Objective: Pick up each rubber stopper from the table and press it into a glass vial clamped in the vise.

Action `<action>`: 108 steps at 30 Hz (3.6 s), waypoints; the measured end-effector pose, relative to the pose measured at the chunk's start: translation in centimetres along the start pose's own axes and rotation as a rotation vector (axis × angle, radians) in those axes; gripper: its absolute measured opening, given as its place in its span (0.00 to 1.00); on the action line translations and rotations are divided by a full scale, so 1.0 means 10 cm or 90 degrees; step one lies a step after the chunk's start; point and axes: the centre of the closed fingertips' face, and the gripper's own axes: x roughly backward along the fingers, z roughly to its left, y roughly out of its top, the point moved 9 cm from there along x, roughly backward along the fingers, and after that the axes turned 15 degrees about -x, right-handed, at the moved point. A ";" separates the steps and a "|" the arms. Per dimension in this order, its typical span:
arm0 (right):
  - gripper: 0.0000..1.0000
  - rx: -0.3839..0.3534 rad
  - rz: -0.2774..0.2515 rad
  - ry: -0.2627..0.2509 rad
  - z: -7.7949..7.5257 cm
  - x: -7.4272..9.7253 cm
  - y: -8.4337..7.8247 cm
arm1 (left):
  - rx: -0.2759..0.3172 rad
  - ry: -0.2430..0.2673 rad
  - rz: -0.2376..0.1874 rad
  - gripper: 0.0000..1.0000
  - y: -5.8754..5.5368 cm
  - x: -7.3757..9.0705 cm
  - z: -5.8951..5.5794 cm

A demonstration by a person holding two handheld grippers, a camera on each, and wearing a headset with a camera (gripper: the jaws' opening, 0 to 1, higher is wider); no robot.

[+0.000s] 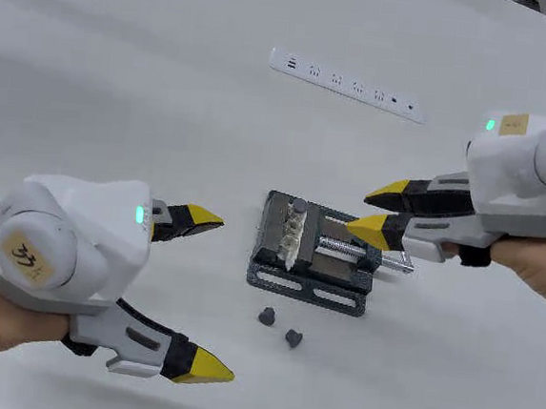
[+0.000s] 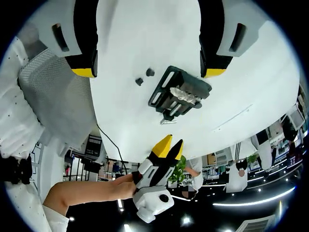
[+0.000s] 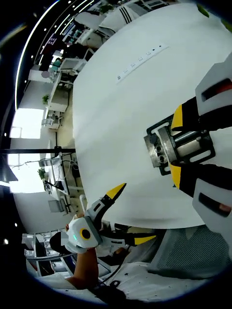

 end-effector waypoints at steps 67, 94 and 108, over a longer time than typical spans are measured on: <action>0.42 -0.176 -0.068 -0.051 0.52 0.63 -1.31 | -0.172 -0.157 0.107 0.28 -0.27 -0.78 0.12; 0.41 -0.186 -0.070 -0.060 0.52 0.64 -1.36 | -0.181 -0.202 0.135 0.12 -0.35 -0.97 0.14; 0.40 -0.189 -0.069 -0.059 0.52 0.62 -1.35 | -0.163 -0.196 0.135 0.07 -0.38 -1.01 0.11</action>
